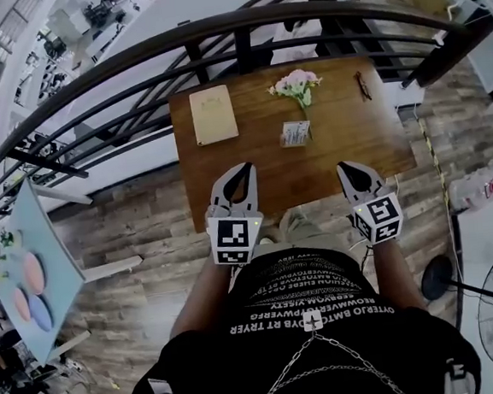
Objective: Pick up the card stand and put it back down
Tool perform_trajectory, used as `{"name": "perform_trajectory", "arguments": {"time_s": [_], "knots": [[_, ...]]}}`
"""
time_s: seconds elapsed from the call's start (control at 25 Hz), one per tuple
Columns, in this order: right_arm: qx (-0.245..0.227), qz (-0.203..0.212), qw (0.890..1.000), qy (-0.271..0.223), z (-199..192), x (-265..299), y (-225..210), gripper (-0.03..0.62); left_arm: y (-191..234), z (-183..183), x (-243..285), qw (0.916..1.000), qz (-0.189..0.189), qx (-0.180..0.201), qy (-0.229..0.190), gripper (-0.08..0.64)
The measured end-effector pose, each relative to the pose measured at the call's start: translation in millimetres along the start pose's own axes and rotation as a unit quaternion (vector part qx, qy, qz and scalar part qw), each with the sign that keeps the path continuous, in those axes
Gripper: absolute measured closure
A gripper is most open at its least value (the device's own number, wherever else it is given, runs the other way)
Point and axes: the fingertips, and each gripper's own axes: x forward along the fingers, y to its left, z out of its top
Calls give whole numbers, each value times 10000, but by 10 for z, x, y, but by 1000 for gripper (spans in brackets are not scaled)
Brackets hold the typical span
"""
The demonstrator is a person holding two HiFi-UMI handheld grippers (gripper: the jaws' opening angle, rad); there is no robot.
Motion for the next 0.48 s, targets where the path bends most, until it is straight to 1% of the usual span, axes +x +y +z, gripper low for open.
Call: {"name": "perform_trajectory", "arguments": {"time_s": [0.08, 0.24, 0.48], "knots": [[53, 58, 10000, -43, -3, 93, -35, 577, 32, -7, 57, 10000, 10, -31, 41, 534], [74, 95, 9999, -96, 34, 238, -194, 577, 63, 118, 267, 10000, 35, 58, 5, 532], [158, 256, 9995, 114, -157, 444, -391, 577, -21, 210, 614, 9999, -15, 115, 45, 534]]}}
